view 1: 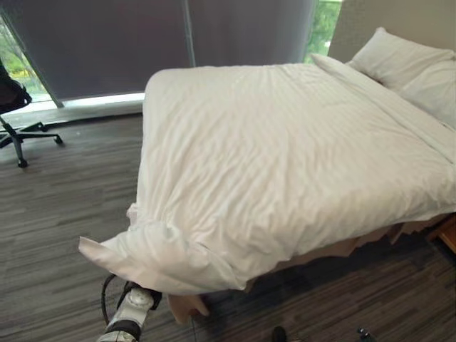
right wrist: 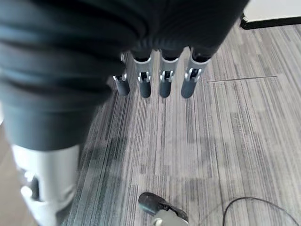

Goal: Making the bed.

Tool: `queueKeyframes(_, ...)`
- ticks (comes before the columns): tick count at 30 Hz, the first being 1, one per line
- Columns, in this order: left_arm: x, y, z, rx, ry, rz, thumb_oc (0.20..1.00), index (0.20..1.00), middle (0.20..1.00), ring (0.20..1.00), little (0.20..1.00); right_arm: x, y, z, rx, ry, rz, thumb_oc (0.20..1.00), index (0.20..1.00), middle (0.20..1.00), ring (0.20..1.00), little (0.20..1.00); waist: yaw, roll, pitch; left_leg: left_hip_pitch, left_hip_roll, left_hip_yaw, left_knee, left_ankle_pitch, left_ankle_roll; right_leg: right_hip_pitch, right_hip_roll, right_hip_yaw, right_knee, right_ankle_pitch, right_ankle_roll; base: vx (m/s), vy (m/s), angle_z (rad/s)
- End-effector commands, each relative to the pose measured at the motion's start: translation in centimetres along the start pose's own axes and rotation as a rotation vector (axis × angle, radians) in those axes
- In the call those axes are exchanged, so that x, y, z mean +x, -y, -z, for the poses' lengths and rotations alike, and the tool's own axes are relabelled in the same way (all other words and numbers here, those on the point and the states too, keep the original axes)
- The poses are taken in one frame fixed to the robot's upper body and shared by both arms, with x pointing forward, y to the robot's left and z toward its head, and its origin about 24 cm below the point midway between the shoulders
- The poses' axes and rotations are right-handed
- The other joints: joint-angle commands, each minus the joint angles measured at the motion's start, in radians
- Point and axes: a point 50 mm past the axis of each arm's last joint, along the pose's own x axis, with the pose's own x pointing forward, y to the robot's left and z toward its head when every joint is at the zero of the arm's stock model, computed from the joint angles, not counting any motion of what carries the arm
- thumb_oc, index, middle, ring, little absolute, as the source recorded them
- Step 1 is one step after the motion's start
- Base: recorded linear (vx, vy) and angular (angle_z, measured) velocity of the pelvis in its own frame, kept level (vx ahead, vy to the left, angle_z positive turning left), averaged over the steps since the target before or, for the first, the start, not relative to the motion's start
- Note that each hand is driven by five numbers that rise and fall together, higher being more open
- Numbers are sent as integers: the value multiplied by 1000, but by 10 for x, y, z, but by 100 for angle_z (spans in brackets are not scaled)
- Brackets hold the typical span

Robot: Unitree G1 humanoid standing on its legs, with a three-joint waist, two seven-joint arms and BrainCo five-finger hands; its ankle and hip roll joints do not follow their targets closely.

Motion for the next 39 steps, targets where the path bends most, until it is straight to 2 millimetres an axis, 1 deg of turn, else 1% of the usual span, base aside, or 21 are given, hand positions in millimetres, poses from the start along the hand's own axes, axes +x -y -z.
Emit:
queueKeyframes(1,-176,90,199,257,-797,705,1000,1000,1000,1000,1000,6,6,-23,10,40,-16,1000,1000,1000,1000,1000,86,-75,100,-64,55,-34,13,8,9,33,-87,-30,18,-113,94,0,0,0)
queueKeyframes(2,-176,90,199,257,-797,706,1000,1000,1000,1000,1000,6,6,-22,10,40,-16,1000,1000,1000,1000,1000,87,-75,100,-64,56,-34,13,7,9,33,-87,-31,18,-113,94,0,0,0)
queueKeyframes(5,-210,115,203,357,-753,993,1000,1000,1000,1000,1000,7,11,-31,-24,76,-21,1000,1000,1000,1000,1000,86,-62,99,-56,59,-36,13,3,11,39,-86,-25,18,-119,93,0,0,0)
queueKeyframes(11,-248,140,199,544,-551,1351,1000,1000,1000,1000,1000,9,28,-51,-110,162,-8,1000,1000,1000,1000,1000,84,-44,104,-39,66,-32,13,-1,18,44,-81,-12,23,-125,93,-1,1,-1)
queueKeyframes(14,-252,142,197,561,-531,1383,1000,1000,1000,1000,1000,10,33,-56,-121,180,4,1000,1000,1000,1000,1000,82,-45,108,-33,69,-37,13,-2,21,46,-79,-7,29,-127,94,-17,4,0)
queueKeyframes(15,-247,135,202,600,-543,1357,1000,1000,1000,1000,1000,10,36,-56,-130,187,14,1000,1000,1000,1000,1000,84,-47,116,-36,70,-38,13,0,20,47,-80,-11,33,-133,93,-90,26,-1)
queueKeyframes(16,-242,125,207,652,-564,1339,1000,1000,1000,1000,1000,9,41,-47,-134,163,26,1000,1000,1000,1000,1000,89,-59,123,-47,71,-51,13,3,15,59,-88,-50,30,-132,95,-78,21,3)
queueKeyframes(21,-236,121,208,683,-553,1326,1000,1000,1000,1000,1000,9,39,-49,-142,172,16,1000,1000,1000,1000,1000,80,-72,118,-62,59,-59,13,3,17,55,-110,-68,28,-112,105,-53,75,25)
queueKeyframes(22,-215,119,198,699,-516,1302,1000,1000,1000,1000,1000,9,39,-49,-147,173,4,1000,1000,1000,1000,1000,69,-73,113,-62,57,-52,13,2,16,54,-114,-69,29,-107,109,-12,145,10)
queueKeyframes(23,-208,108,200,705,-522,1282,1000,1000,1000,1000,1000,9,27,-54,-178,175,-13,1000,1000,1000,1000,1000,65,-69,107,-58,50,-49,13,-3,22,53,-124,-67,30,-97,115,-1,161,12)
queueKeyframes(26,-201,105,199,687,-499,1182,1000,1000,1000,1000,1000,8,14,-56,-171,176,-38,1000,1000,1000,1000,1000,70,-72,104,-54,40,-47,13,-7,27,54,-132,-67,30,-90,119,-1,79,4)
queueKeyframes(28,-175,98,189,560,-546,960,1000,1000,1000,1000,1000,6,-7,-61,-146,180,-79,1000,1000,1000,1000,1000,83,-88,105,-45,28,-46,13,-11,33,56,-139,-62,32,-87,120,-2,47,3)
queueKeyframes(29,-151,89,180,498,-570,793,1000,1000,1000,1000,1000,4,-17,-60,-141,171,-102,1000,1000,1000,1000,1000,89,-99,107,-38,23,-44,13,-13,35,60,-142,-61,31,-85,119,0,0,0)
queueKeyframes(30,-151,89,180,498,-570,793,1000,1000,1000,1000,1000,4,-17,-60,-141,171,-102,1000,1000,1000,1000,1000,89,-99,107,-38,23,-44,13,-13,35,60,-142,-61,31,-85,119,15,40,4)
queueKeyframes(31,-64,10,134,258,-539,238,1000,1000,1000,1000,1000,5,-20,-56,-176,134,-95,1000,1000,1000,1000,1000,93,-118,101,-18,12,-33,13,-17,38,65,-153,-59,25,-75,123,15,37,4)
queueKeyframes(32,-64,10,133,258,-538,237,1000,1000,1000,1000,1000,5,-20,-56,-175,135,-96,1000,1000,1000,1000,1000,92,-120,100,-21,11,-34,13,-15,38,63,-154,-59,25,-74,123,22,56,7)
queueKeyframes(35,-22,-91,91,156,-400,-141,1000,1000,1000,1000,1000,6,-16,-64,-161,145,-70,1000,1000,1000,1000,1000,93,-121,93,-5,1,-24,13,-20,42,67,-166,-55,24,-60,132,20,50,6)
queueKeyframes(36,-9,-144,52,125,-260,-348,1000,1000,1000,1000,1000,6,-17,-70,-160,164,-63,1000,1000,1000,1000,1000,98,-119,92,9,-3,-17,13,-25,44,69,-170,-49,26,-57,138,19,45,-1)
queueKeyframes(37,-9,-144,52,125,-259,-348,1000,1000,1000,1000,1000,6,-17,-70,-160,164,-63,1000,1000,1000,1000,1000,98,-120,90,6,-5,-17,13,-23,45,66,-171,-49,26,-55,138,16,39,5)
queueKeyframes(38,-8,-172,37,112,-205,-447,1000,1000,1000,1000,1000,6,-16,-72,-159,173,-58,1000,1000,1000,1000,1000,99,-118,87,9,-6,-15,13,-23,46,66,-173,-48,26,-53,140,2,15,6)
queueKeyframes(39,-7,-189,19,112,-138,-516,1000,1000,1000,1000,1000,6,-16,-73,-160,181,-50,1000,1000,1000,1000,1000,100,-118,86,13,-7,-13,13,-24,46,67,-174,-45,26,-53,141,12,20,3)
